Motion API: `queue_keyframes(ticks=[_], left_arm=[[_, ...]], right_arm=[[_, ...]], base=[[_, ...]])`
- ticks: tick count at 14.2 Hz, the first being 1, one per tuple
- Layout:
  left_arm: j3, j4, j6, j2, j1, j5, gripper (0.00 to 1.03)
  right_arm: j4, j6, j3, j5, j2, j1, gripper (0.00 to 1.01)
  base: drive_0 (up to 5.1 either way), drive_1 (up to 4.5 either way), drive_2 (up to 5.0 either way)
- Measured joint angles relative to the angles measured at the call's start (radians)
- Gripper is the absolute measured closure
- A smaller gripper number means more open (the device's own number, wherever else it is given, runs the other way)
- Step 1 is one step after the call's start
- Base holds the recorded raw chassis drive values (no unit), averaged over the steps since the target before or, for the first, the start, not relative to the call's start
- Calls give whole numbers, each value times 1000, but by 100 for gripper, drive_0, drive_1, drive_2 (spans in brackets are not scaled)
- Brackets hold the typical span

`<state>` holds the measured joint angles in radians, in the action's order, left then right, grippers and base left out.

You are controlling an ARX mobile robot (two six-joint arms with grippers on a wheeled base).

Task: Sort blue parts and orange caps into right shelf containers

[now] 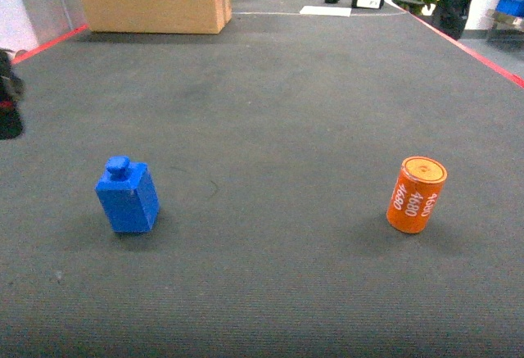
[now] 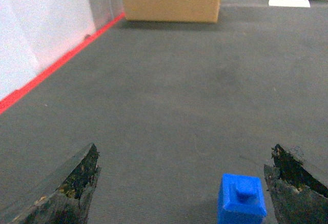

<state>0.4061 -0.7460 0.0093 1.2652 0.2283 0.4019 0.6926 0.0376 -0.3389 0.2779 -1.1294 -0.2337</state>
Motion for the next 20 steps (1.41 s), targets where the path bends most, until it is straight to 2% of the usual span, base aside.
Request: queue_keyframes(ticks=[1,7,10,13,16,20], left_arm=[[60,21,2,103,7,-32,5],[212,51,-3,301,19,-93,5],[250,66,-29,385,23,-127,5],[278,41,-64,475,24,-160,5],[304,25,-108,557,17,-174,5],[323,27,-135,615,5,-186,5]], right_arm=[[12,8,-44,-5,-111,-1,3],[20,12,-176,-20,-336,-5,3],[42,26,-214,-21,-429,-23,3],[57,57,-253,-29,-515,-36,3],[69,77,-283,-36,-601,-35,3],[72,91,-305,-37,-653,-35,3]], base=[[0,0,0],[0,0,0],[0,0,0],[0,0,0],[0,0,0],[0,0,0]])
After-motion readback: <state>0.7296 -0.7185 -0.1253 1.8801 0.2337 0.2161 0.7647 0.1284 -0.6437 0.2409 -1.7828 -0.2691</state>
